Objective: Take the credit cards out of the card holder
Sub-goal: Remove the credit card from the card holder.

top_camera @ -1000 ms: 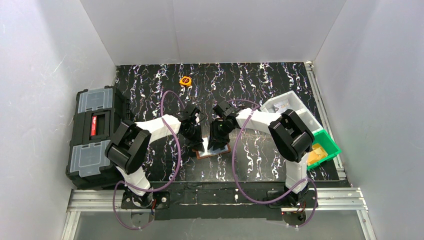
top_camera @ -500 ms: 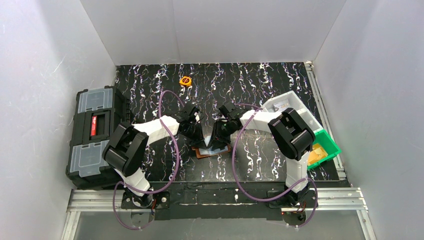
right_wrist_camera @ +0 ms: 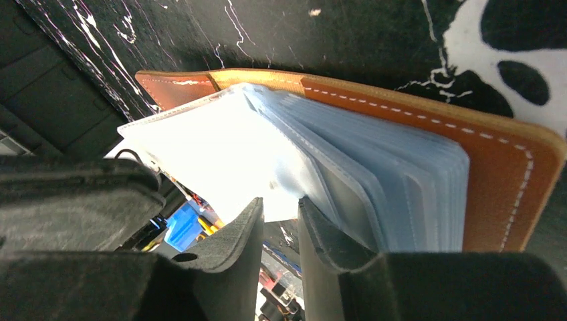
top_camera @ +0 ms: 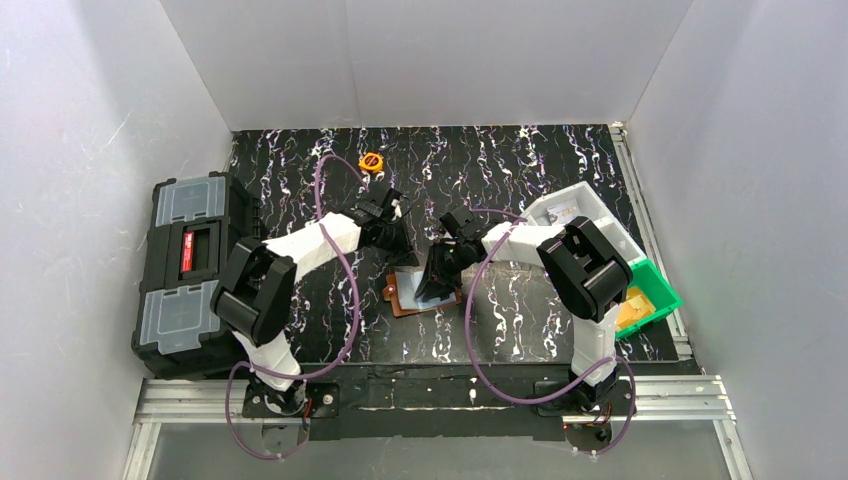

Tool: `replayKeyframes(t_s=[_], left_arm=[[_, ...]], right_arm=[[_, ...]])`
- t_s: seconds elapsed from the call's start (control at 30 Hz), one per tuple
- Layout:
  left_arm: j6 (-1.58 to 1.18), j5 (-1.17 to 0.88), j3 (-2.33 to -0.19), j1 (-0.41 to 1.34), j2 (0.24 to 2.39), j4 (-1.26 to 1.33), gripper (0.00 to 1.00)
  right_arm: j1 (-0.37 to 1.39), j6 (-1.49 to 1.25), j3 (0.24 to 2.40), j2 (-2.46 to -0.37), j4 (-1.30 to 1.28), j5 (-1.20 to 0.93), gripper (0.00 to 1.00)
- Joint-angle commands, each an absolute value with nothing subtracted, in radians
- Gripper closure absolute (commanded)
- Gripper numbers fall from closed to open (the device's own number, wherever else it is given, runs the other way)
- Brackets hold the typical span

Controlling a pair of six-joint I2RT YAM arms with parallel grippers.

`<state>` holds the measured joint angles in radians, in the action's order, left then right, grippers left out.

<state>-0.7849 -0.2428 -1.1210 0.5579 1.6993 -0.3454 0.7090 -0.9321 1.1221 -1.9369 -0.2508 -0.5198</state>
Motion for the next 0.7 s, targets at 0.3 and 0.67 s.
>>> replayKeyframes(t_s=[0.3, 0.67], left_arm=[[-0.758, -0.232, -1.116, 0.552, 1.823, -0.372, 1.0], [-0.723, -0.199, -1.117, 0.552, 1.865, -0.413, 1.0]], right_arm=[[0.709, -0.861, 1.14, -1.904, -0.334, -0.39, 0.66], [0.691, -0.744, 1.167, -1.749, -0.439, -0.268, 0.51]])
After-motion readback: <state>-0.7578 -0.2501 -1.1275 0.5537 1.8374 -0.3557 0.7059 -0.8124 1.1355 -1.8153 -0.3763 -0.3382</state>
